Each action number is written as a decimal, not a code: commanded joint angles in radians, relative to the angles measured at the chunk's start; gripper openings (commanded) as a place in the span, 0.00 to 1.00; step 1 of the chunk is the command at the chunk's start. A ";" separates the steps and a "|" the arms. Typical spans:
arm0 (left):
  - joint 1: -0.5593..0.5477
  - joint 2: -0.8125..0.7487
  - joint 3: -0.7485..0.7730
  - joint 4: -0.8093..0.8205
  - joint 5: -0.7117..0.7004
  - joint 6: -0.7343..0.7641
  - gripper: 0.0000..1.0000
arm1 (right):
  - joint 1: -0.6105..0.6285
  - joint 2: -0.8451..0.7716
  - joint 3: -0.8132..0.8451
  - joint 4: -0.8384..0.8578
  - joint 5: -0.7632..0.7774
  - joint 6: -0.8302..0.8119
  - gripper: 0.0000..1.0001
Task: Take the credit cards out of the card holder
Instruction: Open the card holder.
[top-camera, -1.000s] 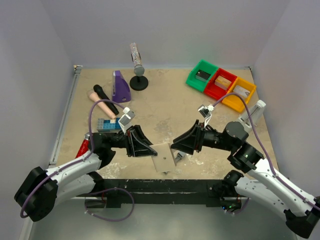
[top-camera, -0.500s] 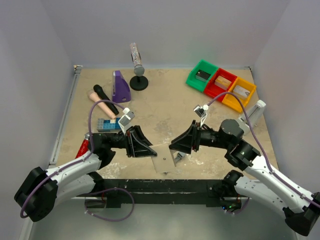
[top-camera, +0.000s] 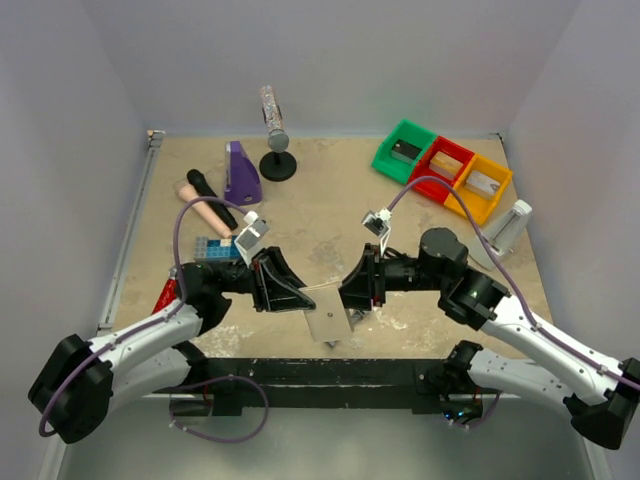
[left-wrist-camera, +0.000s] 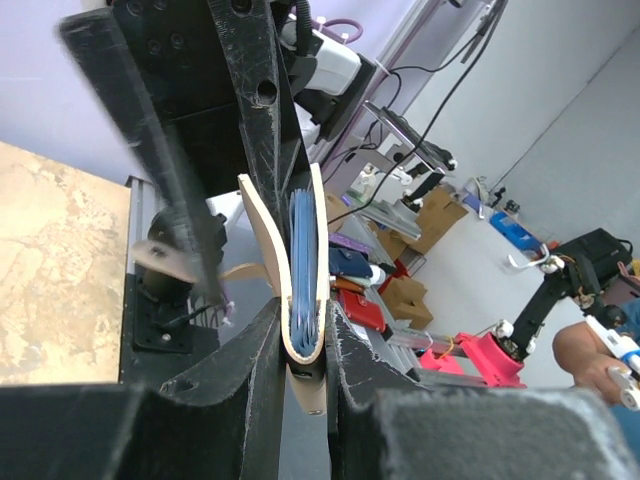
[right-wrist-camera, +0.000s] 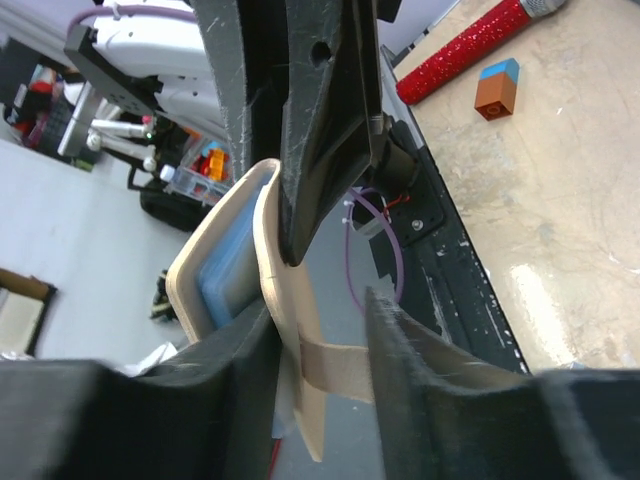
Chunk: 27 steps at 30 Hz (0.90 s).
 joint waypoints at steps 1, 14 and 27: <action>-0.001 -0.055 0.051 -0.047 -0.070 0.113 0.00 | 0.018 0.013 0.058 -0.037 -0.025 -0.040 0.31; 0.002 -0.419 0.056 -1.035 -0.677 0.431 0.84 | 0.018 0.028 0.226 -0.423 0.239 -0.182 0.00; 0.000 -0.427 -0.217 -0.521 -0.584 0.193 1.00 | 0.018 0.091 0.190 -0.370 0.315 -0.095 0.00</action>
